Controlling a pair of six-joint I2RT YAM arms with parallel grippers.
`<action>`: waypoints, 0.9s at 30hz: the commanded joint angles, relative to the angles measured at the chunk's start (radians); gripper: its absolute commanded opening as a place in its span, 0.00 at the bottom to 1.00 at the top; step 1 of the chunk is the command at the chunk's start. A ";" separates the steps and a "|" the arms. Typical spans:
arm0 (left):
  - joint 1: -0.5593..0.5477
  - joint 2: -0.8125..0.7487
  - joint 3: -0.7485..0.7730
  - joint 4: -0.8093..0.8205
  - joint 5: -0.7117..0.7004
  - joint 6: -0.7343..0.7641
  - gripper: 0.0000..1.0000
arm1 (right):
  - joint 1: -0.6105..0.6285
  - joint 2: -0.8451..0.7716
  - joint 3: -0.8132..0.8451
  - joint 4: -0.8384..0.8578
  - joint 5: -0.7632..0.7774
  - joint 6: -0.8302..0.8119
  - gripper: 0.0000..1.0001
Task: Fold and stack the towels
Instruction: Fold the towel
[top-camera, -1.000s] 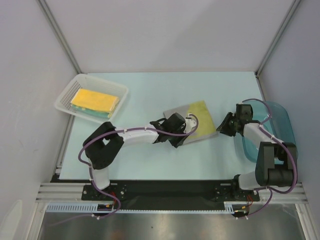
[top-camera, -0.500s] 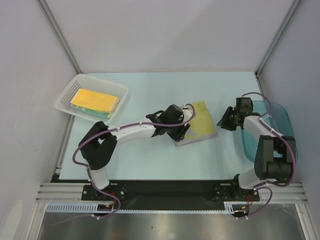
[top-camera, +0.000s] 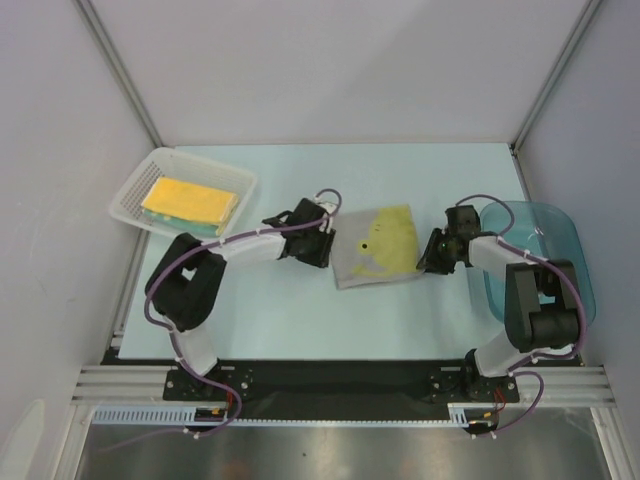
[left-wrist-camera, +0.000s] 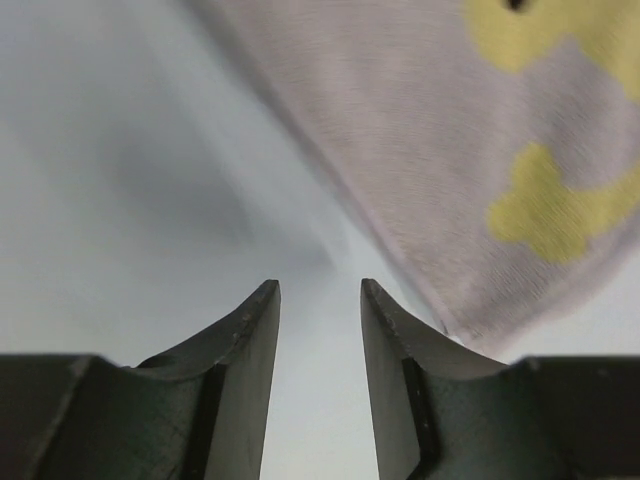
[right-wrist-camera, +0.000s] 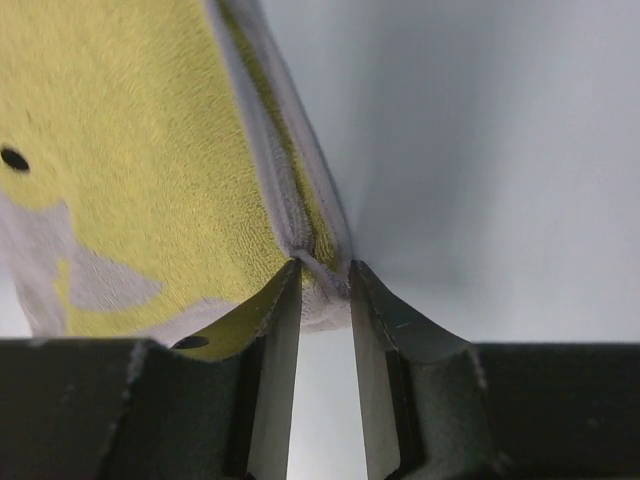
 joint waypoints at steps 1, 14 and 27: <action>0.098 -0.120 -0.049 -0.009 -0.068 -0.110 0.45 | 0.076 -0.080 -0.056 0.007 0.000 0.043 0.31; 0.063 -0.248 -0.218 0.216 0.179 -0.259 0.51 | 0.121 -0.180 -0.119 -0.006 0.033 0.105 0.36; 0.027 -0.189 -0.284 0.277 0.124 -0.350 0.53 | 0.121 -0.141 -0.142 0.043 0.023 0.080 0.24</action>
